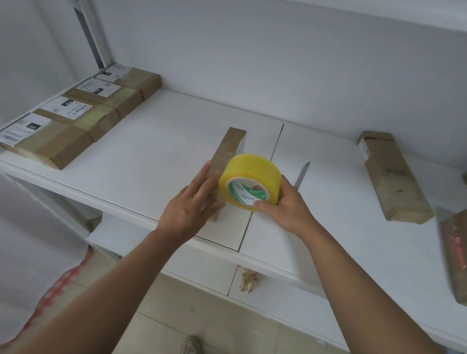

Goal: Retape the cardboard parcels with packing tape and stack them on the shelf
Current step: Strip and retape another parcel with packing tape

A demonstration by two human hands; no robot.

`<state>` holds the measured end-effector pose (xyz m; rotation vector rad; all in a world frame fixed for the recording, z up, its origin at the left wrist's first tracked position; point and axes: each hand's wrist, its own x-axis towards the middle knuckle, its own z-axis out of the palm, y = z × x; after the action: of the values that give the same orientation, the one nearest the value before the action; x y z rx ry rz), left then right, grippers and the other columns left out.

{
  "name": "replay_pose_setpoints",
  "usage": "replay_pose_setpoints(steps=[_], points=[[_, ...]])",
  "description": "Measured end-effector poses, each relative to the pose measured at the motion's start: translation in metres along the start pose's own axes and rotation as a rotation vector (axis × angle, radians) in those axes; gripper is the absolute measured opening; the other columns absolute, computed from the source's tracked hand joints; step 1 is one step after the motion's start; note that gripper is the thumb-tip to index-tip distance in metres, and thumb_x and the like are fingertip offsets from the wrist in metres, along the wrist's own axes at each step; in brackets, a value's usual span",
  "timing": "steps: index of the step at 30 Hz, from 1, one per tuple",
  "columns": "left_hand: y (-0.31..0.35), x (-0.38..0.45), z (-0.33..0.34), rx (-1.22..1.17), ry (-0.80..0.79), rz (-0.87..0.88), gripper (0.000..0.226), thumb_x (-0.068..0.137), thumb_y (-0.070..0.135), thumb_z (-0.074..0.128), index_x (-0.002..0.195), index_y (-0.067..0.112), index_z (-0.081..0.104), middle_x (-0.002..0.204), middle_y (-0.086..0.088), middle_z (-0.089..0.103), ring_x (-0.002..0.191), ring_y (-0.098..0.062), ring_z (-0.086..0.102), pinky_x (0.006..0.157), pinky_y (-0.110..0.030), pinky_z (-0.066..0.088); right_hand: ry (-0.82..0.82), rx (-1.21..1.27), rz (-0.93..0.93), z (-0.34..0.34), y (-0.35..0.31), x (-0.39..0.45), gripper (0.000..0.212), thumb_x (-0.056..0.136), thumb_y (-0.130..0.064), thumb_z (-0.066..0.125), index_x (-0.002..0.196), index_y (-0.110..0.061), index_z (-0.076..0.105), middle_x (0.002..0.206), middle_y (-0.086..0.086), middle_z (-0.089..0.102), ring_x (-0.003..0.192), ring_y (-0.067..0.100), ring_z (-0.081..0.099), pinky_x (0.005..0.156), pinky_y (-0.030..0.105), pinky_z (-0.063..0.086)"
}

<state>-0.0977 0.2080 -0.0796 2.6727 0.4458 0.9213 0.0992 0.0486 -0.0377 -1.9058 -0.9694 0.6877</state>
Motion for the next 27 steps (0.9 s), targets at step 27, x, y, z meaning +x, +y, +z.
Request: replay_pose_setpoints(steps=[27], points=[[-0.062, -0.016, -0.004, -0.262, 0.073, -0.546, 0.068, 0.094, 0.058, 0.046, 0.143, 0.011, 0.041, 0.142, -0.006, 0.047, 0.127, -0.017, 0.042, 0.11, -0.046, 0.038, -0.082, -0.085, -0.112, 0.101, -0.058, 0.055, 0.07, 0.076, -0.046, 0.081, 0.128, -0.032, 0.036, 0.117, -0.001, 0.061, 0.099, 0.018, 0.066, 0.085, 0.046, 0.056]])
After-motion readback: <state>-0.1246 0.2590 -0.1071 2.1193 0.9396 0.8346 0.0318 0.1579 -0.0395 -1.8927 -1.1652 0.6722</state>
